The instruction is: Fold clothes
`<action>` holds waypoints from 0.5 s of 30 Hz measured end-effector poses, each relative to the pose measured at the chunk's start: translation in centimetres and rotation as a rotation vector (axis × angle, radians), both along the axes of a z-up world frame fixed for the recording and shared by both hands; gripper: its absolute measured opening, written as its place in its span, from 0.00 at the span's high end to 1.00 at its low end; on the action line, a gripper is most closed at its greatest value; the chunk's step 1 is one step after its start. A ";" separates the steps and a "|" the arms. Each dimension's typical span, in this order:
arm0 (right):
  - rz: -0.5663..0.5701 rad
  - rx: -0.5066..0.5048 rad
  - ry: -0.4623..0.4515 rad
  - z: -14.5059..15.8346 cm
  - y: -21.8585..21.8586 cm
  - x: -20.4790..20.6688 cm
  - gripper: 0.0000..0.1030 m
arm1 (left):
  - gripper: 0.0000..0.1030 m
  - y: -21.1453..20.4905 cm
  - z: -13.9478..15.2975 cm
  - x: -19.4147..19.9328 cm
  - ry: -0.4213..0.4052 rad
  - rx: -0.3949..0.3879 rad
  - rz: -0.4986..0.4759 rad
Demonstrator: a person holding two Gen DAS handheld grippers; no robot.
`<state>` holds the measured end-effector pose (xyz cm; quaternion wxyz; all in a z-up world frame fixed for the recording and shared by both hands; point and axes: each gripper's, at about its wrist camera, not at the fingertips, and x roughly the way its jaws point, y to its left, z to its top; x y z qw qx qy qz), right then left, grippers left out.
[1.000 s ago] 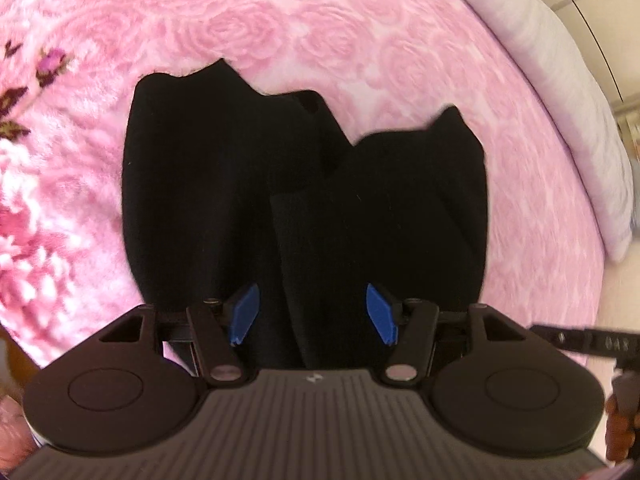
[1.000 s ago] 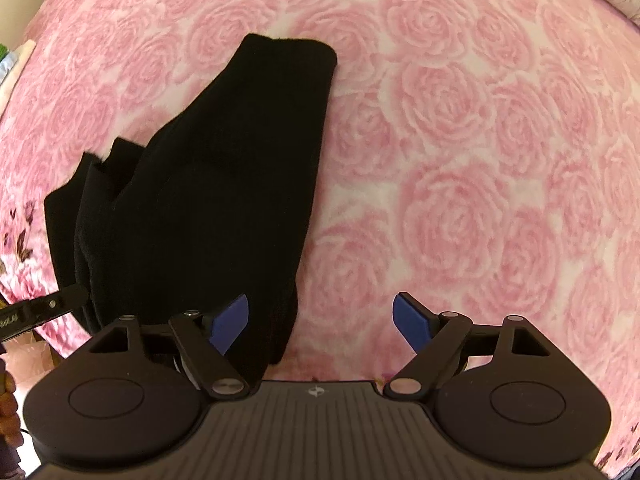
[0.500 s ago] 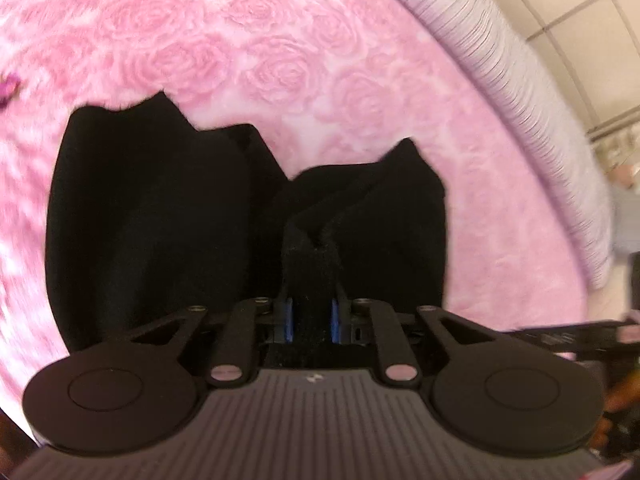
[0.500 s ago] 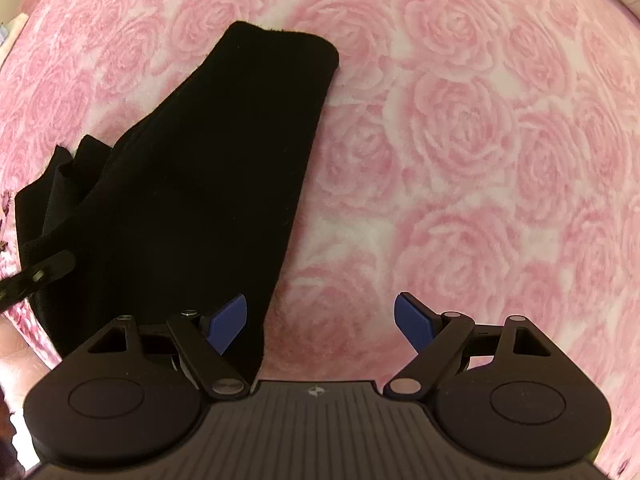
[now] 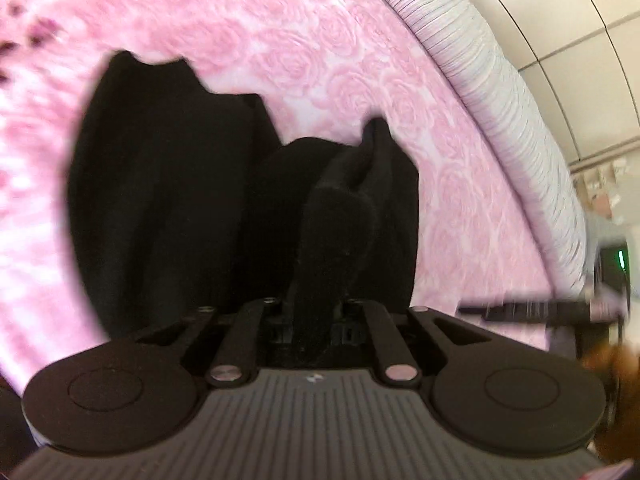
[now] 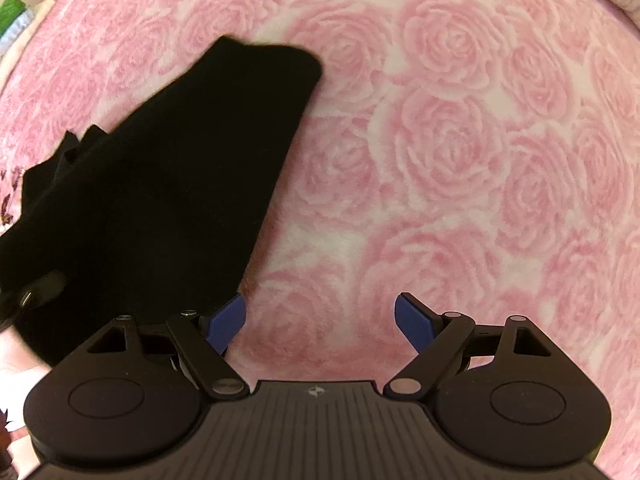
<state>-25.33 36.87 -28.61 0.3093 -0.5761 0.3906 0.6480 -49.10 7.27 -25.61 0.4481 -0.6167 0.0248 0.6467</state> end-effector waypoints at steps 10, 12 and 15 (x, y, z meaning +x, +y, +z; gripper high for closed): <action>0.299 -0.009 0.168 0.8 -0.4 -7.5 0.27 | 0.92 -9.9 -3.8 -1.6 -0.125 -0.097 0.344; 0.370 -0.004 0.186 1.1 -0.7 -10.1 0.27 | 0.88 -10.1 -5.1 -1.8 -0.159 -0.089 0.406; 0.463 0.005 0.203 1.3 -1.0 -14.0 0.27 | 0.86 -11.0 -6.5 -2.4 -0.232 -0.048 0.534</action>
